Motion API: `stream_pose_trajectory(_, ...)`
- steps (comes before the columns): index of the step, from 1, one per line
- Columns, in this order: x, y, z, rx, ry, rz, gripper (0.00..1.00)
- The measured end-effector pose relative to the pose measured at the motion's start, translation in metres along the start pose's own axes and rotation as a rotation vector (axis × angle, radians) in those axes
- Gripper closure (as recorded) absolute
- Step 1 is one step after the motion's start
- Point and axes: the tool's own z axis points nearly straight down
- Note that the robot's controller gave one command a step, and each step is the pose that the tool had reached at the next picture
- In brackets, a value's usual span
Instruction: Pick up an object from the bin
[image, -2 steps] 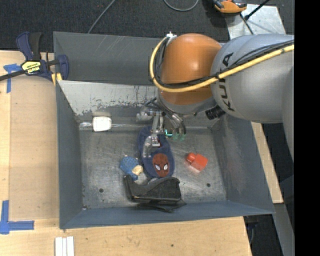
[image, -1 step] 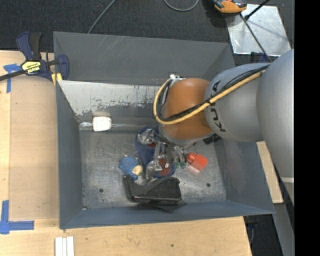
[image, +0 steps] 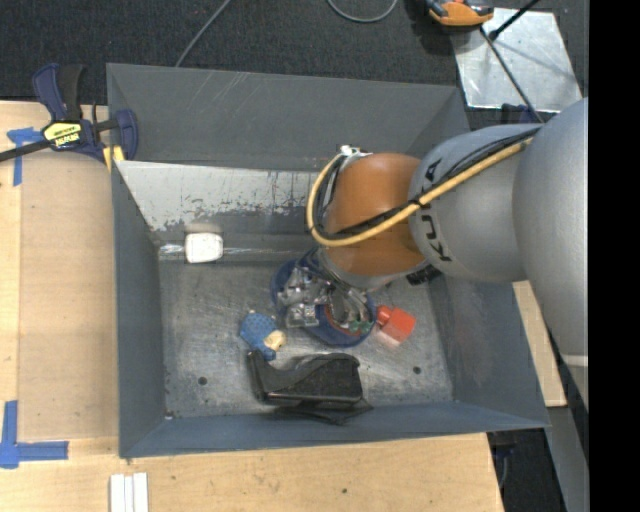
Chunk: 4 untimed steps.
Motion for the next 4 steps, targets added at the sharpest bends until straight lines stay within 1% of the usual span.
stream_pose_trajectory(1, 0.005, -0.002, 0.004, 0.004, 0.022, 0.000, 0.00)
stream_pose_trajectory(2, 0.031, 0.003, 0.000, 0.001, -0.039, -0.094, 0.00)
stream_pose_trajectory(3, 0.042, 0.002, 0.005, 0.003, 0.006, -0.095, 1.00)
stream_pose_trajectory(4, 0.032, 0.004, 0.001, -0.001, -0.036, -0.093, 0.00)
